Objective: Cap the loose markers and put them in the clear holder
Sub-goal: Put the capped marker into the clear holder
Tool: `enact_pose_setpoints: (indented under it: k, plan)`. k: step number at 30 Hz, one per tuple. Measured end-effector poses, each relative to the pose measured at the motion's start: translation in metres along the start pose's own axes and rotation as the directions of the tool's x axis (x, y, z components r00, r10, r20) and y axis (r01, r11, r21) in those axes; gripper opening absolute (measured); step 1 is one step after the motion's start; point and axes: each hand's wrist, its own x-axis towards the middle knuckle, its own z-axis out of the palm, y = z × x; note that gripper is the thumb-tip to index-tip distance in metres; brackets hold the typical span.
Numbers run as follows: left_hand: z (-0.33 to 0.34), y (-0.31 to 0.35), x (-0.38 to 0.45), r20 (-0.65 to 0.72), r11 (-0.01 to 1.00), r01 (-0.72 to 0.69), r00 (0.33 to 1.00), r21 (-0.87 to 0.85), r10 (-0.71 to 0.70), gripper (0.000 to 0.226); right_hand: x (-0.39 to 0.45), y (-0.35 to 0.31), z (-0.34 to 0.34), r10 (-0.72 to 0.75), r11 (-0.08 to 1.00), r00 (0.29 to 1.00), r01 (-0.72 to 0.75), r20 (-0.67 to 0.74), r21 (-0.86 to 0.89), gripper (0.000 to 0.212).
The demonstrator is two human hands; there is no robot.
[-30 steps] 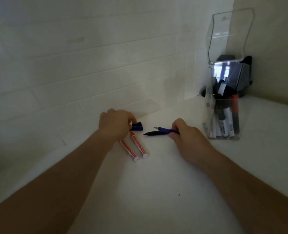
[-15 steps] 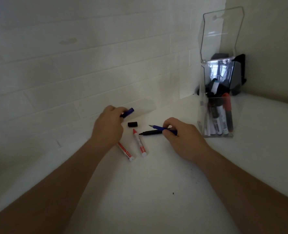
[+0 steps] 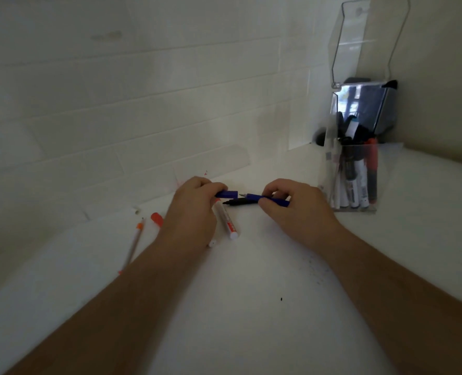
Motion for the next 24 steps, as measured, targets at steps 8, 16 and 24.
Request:
enact_pose_setpoints:
  k: [8,16,24]
  plan:
    - [0.0,0.011,-0.003,0.041,0.997,-0.076,0.996,0.019,0.075,0.048,-0.001,-0.002,0.0,-0.014,1.0,0.999,0.014,0.03,-0.017,0.004]
    - [0.002,0.023,-0.001,0.095,0.992,-0.105,0.989,-0.068,0.111,0.029,-0.002,-0.009,-0.002,-0.287,0.949,0.958,0.286,0.016,-0.135,0.025]
    - [-0.007,0.032,-0.002,-0.028,0.98,-0.164,0.986,-0.11,0.162,0.027,-0.002,-0.017,-0.008,-0.268,0.961,0.961,0.263,-0.06,-0.087,0.017]
